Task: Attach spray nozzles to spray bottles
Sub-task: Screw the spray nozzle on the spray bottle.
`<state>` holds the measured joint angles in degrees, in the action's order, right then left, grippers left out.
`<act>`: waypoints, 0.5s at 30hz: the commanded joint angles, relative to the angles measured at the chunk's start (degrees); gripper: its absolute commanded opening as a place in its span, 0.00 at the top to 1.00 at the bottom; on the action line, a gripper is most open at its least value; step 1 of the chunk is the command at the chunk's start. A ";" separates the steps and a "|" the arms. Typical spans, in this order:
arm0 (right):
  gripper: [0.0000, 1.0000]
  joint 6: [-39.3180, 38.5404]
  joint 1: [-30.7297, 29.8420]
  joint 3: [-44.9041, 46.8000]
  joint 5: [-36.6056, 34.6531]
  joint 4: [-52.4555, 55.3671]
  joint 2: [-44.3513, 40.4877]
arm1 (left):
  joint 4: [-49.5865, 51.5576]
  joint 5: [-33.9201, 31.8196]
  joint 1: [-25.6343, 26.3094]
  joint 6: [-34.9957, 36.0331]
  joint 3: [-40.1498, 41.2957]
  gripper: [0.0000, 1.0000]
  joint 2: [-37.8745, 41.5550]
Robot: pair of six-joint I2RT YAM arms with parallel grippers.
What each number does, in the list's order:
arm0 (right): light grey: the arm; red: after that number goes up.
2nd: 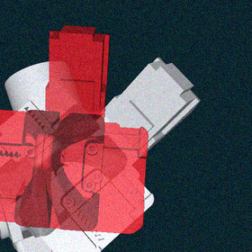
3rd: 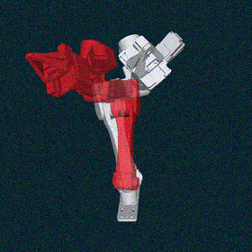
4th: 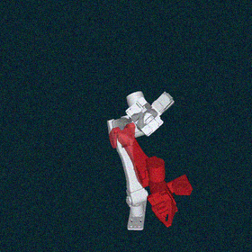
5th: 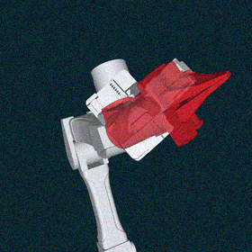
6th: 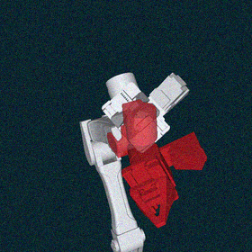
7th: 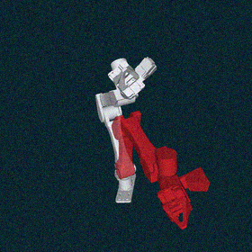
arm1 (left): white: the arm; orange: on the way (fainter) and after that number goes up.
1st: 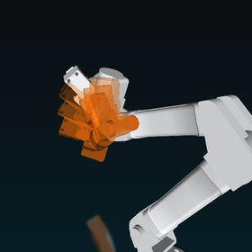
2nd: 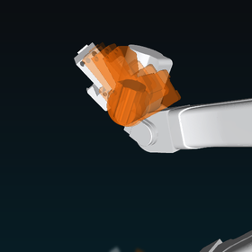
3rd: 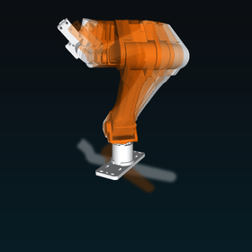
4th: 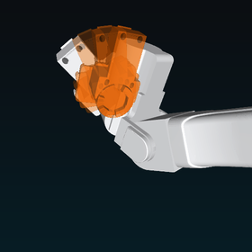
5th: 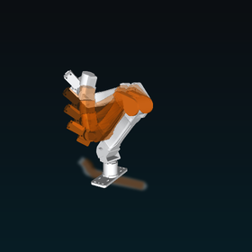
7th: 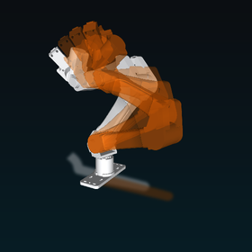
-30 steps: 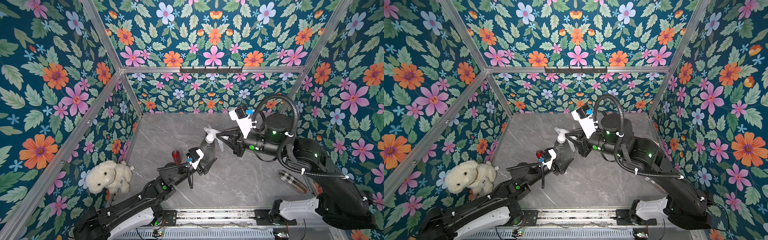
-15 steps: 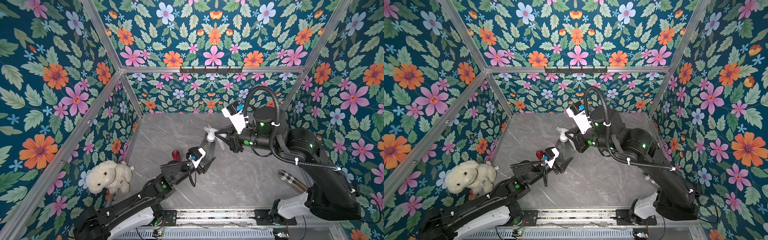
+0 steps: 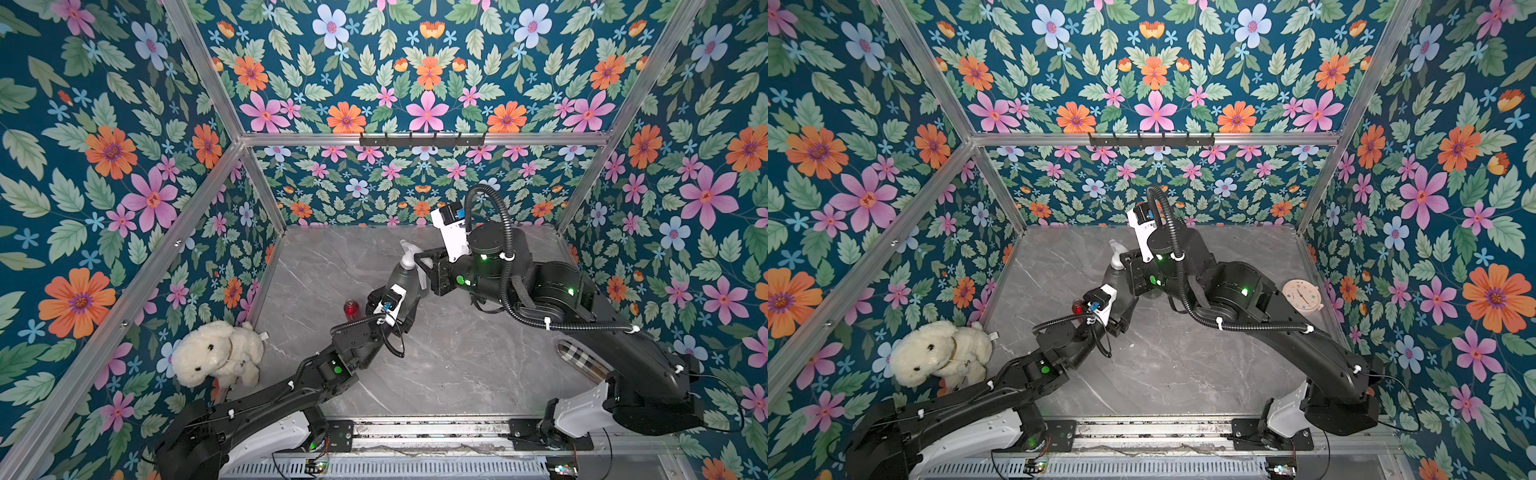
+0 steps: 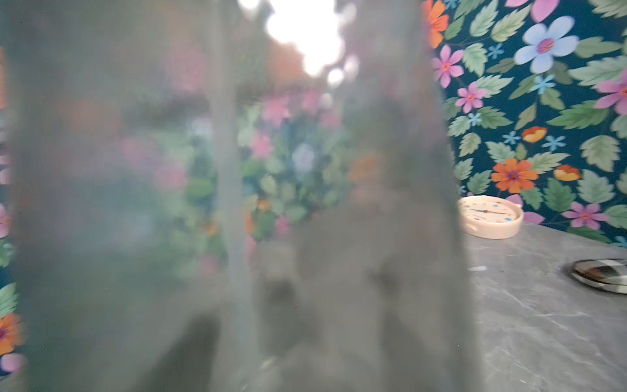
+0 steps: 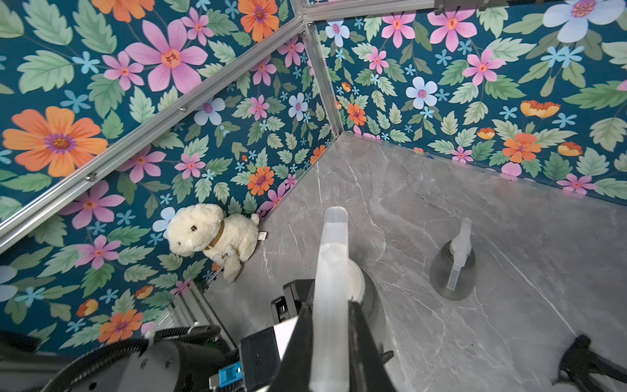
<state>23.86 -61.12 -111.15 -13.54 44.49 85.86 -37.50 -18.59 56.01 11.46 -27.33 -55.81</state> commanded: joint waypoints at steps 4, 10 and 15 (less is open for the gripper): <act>1.00 8.09 -0.96 -5.85 8.59 11.91 5.97 | -15.18 2.03 2.35 9.94 -0.65 1.00 -1.94; 1.00 10.52 -0.87 -10.74 7.47 15.18 8.44 | -19.80 -2.88 6.18 16.13 0.78 1.00 -4.16; 1.00 12.79 -0.90 -9.37 6.84 13.30 8.63 | -22.72 -6.03 9.02 20.05 0.39 1.00 -7.02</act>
<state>32.38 -61.32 -121.40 -17.72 52.82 92.88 -47.77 -33.17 63.81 19.79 -26.04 -62.43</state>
